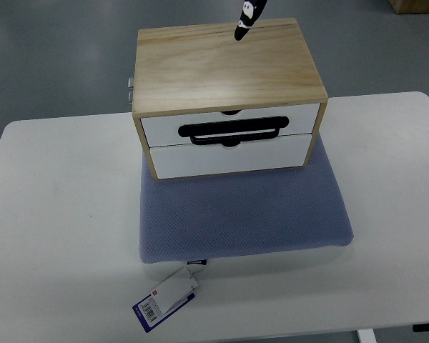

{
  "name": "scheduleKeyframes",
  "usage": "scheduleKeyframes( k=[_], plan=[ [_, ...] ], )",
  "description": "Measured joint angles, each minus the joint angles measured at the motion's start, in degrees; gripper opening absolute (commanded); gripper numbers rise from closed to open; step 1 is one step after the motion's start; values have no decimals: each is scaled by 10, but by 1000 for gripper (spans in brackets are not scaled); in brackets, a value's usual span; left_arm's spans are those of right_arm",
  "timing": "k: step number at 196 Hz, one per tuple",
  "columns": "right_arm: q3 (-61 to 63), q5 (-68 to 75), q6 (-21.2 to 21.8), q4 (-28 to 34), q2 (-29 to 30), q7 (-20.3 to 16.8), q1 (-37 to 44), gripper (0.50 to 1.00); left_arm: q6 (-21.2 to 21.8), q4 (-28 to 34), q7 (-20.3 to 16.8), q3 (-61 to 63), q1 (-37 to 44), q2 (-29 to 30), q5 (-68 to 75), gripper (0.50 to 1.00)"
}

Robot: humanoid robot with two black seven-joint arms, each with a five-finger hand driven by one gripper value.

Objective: Open wood drawer with right hand
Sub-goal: 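Lower the right hand down to the upper drawer's black handle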

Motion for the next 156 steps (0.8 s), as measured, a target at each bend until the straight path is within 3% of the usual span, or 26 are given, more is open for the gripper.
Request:
scheduleKeyframes(
  k=[24,58,107,156],
  plan=[
    [-21,25,0,83,-1,-52,36,940,0,0,0,-1,0,0,0,1000],
    [-33,106,0,121,-6,-107,49,938,0,1,0,-1,0,0,-1,1000],
    [-50,156,-2,159,-10,-108,40,934,0,1,0,0,0,0,-1,1000],
    [-53,153,-42,179,-8,-86,8,928,0,1,0,1,0,0,-1,1000]
  ],
)
